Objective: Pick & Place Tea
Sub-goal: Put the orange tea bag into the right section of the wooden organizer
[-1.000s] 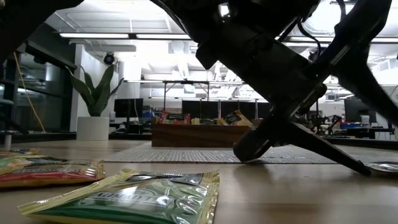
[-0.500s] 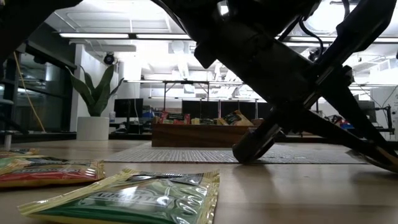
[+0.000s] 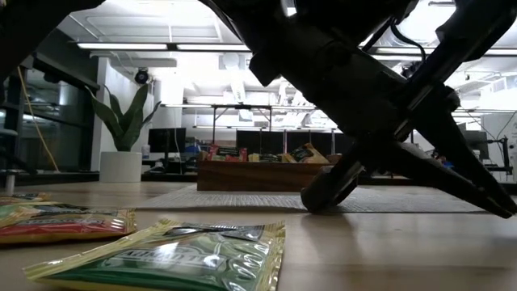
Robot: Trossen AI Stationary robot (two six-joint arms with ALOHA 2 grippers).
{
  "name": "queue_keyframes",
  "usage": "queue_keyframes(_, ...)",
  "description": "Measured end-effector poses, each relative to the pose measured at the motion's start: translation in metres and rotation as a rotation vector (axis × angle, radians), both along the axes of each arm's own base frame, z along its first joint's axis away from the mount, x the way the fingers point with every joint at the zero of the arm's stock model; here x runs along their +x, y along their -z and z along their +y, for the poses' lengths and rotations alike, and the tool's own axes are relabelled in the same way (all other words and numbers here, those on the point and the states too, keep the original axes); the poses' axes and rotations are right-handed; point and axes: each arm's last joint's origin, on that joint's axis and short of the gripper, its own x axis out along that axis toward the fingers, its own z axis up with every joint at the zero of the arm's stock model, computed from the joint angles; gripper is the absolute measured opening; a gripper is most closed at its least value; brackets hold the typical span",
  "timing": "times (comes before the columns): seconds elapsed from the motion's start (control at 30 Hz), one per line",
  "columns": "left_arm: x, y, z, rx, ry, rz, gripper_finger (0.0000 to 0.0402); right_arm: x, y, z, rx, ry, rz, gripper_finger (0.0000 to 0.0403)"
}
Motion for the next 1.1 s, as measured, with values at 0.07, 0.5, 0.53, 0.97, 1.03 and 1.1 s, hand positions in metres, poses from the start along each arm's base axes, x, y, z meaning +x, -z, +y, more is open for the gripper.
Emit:
queue_keyframes(0.07,0.0,0.0,0.002,0.023,0.025,-0.005,0.0,-0.005,-0.014,-0.007,-0.002,0.009,-0.02,0.0)
queue_keyframes(0.5,0.0,-0.093,0.013,0.35,0.323,0.015,0.0,-0.04,-0.081,-0.056,0.061,0.054,-0.114,0.0)
queue_keyframes(0.53,-0.001,-0.105,0.013,0.368,0.346,0.004,0.0,-0.042,-0.083,-0.059,0.062,0.058,-0.119,0.0)
queue_keyframes(0.97,-0.042,-0.161,0.073,0.878,0.421,0.201,0.0,-0.046,-0.088,-0.069,0.024,0.09,-0.139,0.0)
queue_keyframes(1.03,-0.045,-0.163,0.084,0.893,0.432,0.226,0.0,-0.045,-0.088,-0.07,0.024,0.098,-0.14,0.0)
queue_keyframes(1.1,-0.045,-0.161,0.096,0.911,0.445,0.261,0.0,-0.044,-0.088,-0.071,0.023,0.107,-0.143,0.0)
